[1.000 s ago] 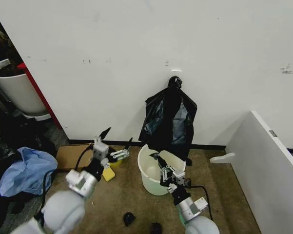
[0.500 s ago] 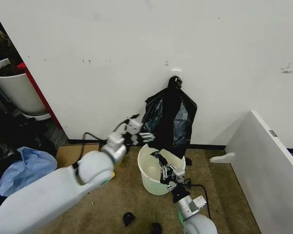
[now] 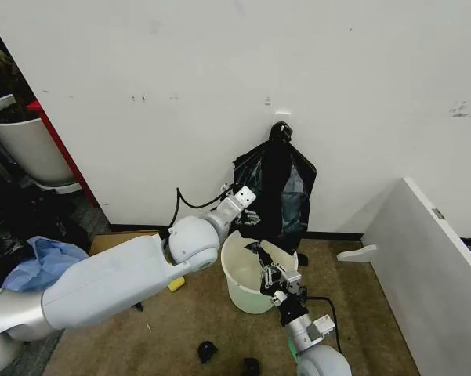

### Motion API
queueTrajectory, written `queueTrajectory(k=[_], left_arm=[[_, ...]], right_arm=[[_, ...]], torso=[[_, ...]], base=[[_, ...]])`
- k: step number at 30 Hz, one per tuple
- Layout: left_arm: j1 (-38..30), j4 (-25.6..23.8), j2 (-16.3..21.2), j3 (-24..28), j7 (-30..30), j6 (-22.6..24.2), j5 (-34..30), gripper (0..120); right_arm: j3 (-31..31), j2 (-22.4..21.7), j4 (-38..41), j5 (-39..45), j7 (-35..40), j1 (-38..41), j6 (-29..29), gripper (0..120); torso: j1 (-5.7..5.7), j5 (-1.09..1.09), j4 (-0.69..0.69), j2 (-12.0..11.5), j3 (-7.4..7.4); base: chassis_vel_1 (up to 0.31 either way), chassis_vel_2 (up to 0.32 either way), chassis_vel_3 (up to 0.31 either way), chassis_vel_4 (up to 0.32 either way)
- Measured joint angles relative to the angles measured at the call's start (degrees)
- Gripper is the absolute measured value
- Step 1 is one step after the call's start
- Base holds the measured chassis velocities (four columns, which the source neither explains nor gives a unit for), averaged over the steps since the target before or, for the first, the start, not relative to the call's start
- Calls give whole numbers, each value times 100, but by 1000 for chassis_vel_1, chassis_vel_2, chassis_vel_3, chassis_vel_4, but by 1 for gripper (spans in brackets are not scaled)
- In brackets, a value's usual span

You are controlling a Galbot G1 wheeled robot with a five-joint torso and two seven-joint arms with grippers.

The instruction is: Place the garbage bag over the trash bin.

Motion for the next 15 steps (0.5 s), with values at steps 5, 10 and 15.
queueTrajectory(k=[5,10,15], left_arm=[[-52,140,-117,98,-22,163,79,71],[-56,238,-165,72,-144,298,35,55],[-24,239,-153,4,-270,323,-30,40]], right_arm=[[5,11,28,15,0,-20,0,0],[9,25,59,53,0,-29,-2,0],[24,16,60,82,4,-21,-7,0]], torso=[[0,0,-1,0,0],[0,0,-1,0,0],[0,-1,0,0,0]], base=[[0,0,0,0],[0,0,0,0],[0,0,0,0]])
